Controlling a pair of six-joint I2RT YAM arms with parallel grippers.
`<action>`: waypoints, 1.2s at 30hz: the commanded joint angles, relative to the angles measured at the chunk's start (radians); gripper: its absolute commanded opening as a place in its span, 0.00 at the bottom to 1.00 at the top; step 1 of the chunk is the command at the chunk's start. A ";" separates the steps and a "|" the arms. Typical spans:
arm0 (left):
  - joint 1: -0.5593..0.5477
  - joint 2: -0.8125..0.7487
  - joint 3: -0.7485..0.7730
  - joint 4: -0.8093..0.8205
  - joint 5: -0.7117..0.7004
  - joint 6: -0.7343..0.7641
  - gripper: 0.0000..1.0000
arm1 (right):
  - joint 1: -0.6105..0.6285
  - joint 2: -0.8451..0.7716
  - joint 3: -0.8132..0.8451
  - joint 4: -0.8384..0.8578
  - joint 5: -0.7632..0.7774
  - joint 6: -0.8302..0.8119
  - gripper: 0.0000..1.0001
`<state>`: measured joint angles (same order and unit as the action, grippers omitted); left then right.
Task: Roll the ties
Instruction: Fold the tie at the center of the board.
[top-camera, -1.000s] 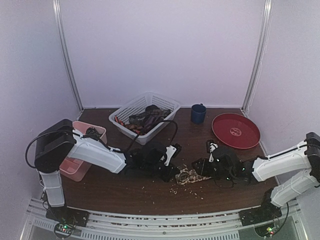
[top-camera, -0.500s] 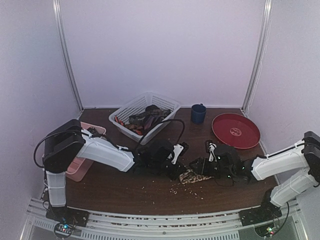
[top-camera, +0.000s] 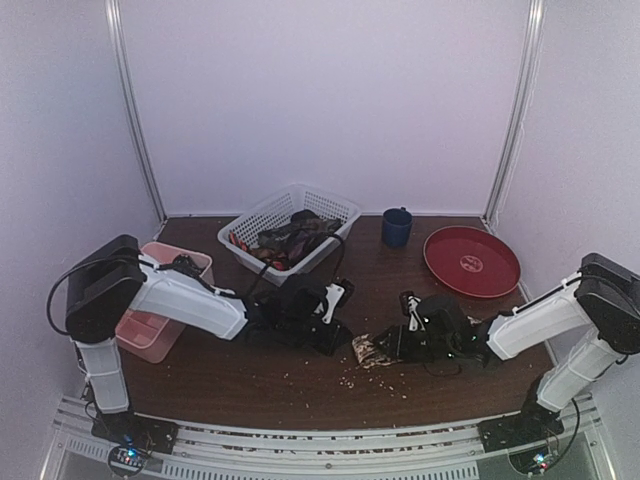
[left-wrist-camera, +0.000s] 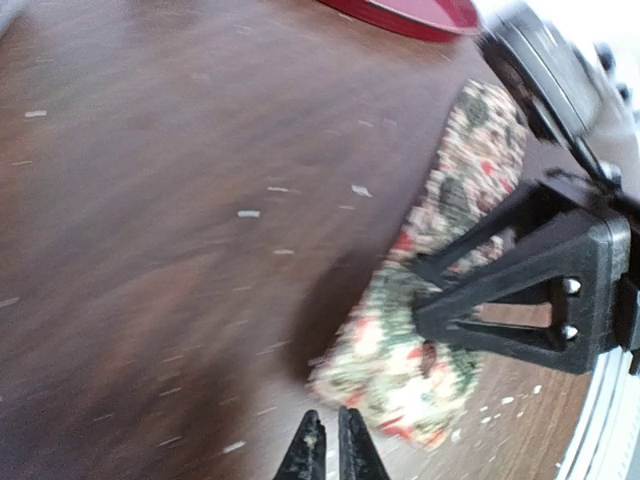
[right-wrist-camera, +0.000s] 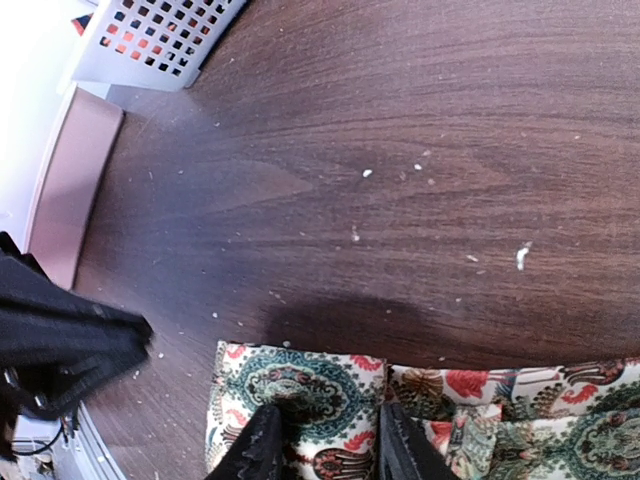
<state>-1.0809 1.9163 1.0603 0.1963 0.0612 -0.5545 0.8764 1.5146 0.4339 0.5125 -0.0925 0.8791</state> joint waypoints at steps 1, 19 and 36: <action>0.061 -0.124 -0.066 -0.060 -0.070 -0.003 0.08 | 0.025 0.031 -0.001 0.057 -0.009 0.058 0.33; 0.015 -0.312 -0.430 0.122 -0.034 -0.157 0.04 | 0.173 0.156 0.096 0.155 0.038 0.187 0.30; -0.059 -0.104 -0.330 0.244 -0.001 -0.184 0.00 | 0.173 0.104 0.049 0.104 0.065 0.136 0.31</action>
<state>-1.1355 1.7905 0.7006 0.3748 0.0494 -0.7338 1.0477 1.6390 0.5041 0.6376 -0.0521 1.0370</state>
